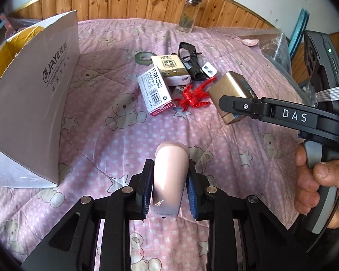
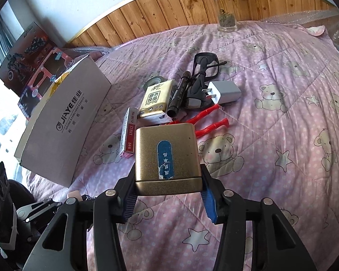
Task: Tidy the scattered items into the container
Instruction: 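Carry the pink stapler and gold power bank with both tools over the white box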
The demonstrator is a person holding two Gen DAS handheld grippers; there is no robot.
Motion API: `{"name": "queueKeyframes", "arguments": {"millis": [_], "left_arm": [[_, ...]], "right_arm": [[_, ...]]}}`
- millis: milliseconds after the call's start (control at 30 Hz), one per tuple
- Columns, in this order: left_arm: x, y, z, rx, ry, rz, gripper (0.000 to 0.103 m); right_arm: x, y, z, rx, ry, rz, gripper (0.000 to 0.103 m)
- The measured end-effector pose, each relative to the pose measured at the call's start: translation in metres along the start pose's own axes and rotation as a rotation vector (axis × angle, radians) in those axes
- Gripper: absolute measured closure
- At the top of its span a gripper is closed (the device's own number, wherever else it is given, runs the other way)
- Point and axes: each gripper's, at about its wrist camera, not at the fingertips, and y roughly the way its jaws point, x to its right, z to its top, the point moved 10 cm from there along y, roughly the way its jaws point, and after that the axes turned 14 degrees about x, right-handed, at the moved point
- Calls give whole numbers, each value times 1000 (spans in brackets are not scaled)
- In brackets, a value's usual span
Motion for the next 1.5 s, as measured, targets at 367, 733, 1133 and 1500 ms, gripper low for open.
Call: {"name": "queueKeyframes", "arguments": {"millis": [367, 733, 1133, 1500], "left_arm": [[17, -25, 16, 36, -45, -62, 75], [30, -58, 51, 95, -124, -151, 75], [29, -67, 92, 125, -162, -209, 75], [-3, -77, 111, 157, -223, -221, 75]], "right_arm": [[-3, -17, -6, 10, -17, -6, 52], [-31, -54, -1, 32, -49, -35, 52], [-54, -87, 26, 73, -73, -83, 52], [-85, -89, 52, 87, -146, -99, 52]]}}
